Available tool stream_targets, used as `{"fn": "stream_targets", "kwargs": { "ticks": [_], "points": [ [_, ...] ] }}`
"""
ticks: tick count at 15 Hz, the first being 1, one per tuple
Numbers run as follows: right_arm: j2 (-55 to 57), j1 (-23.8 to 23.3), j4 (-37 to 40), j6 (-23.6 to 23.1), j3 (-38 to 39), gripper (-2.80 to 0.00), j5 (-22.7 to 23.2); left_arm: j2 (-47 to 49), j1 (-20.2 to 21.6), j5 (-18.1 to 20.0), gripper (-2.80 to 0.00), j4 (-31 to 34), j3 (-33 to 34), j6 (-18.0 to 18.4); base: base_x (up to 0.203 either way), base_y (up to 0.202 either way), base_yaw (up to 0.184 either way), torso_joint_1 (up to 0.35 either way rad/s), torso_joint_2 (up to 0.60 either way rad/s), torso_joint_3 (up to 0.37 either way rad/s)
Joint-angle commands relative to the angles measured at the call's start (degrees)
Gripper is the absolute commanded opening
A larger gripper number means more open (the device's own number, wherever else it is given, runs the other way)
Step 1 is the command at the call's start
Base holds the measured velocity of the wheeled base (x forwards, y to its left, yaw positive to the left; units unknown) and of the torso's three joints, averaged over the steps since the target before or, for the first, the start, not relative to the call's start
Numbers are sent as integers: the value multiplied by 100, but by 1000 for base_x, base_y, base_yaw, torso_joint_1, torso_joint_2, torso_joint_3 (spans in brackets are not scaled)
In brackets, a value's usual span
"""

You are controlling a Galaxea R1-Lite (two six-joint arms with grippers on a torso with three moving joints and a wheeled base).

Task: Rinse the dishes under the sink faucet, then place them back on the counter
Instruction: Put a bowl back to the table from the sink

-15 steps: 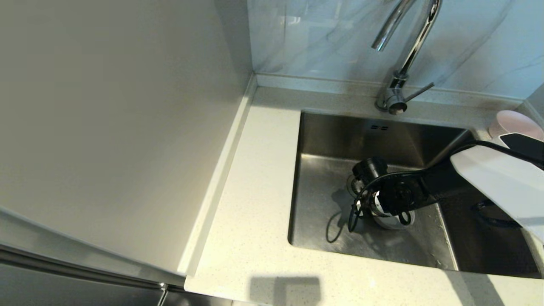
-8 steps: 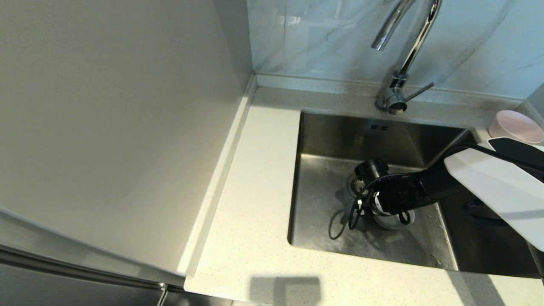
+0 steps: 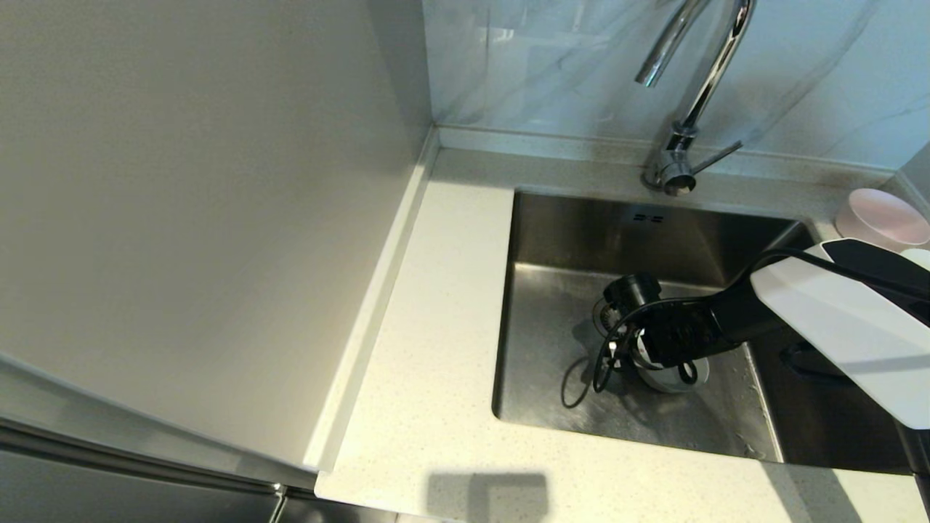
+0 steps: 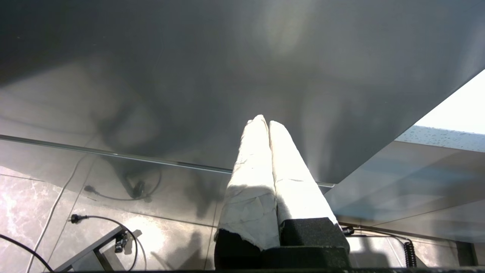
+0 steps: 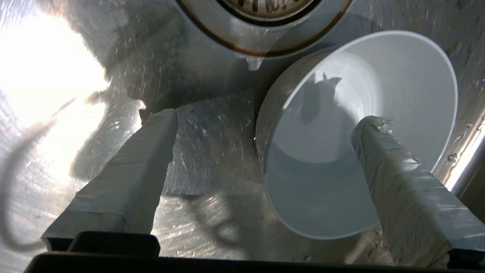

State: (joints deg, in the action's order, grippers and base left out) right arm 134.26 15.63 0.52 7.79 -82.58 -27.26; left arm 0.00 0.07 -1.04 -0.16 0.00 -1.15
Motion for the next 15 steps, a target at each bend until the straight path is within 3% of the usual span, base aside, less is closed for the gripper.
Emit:
{"fn": "stream_targets", "kwargs": {
  "ticks": [1, 15],
  "points": [
    [68, 2, 1, 3, -38, 0, -16, -18, 1, -2, -280, -2, 0, 0, 0, 0, 0, 0, 0, 0],
    [327, -137, 17, -116, -519, 0, -25, -18, 1, -2, -280, -2, 0, -8, 0, 0, 0, 0, 0, 0]
  ]
}}
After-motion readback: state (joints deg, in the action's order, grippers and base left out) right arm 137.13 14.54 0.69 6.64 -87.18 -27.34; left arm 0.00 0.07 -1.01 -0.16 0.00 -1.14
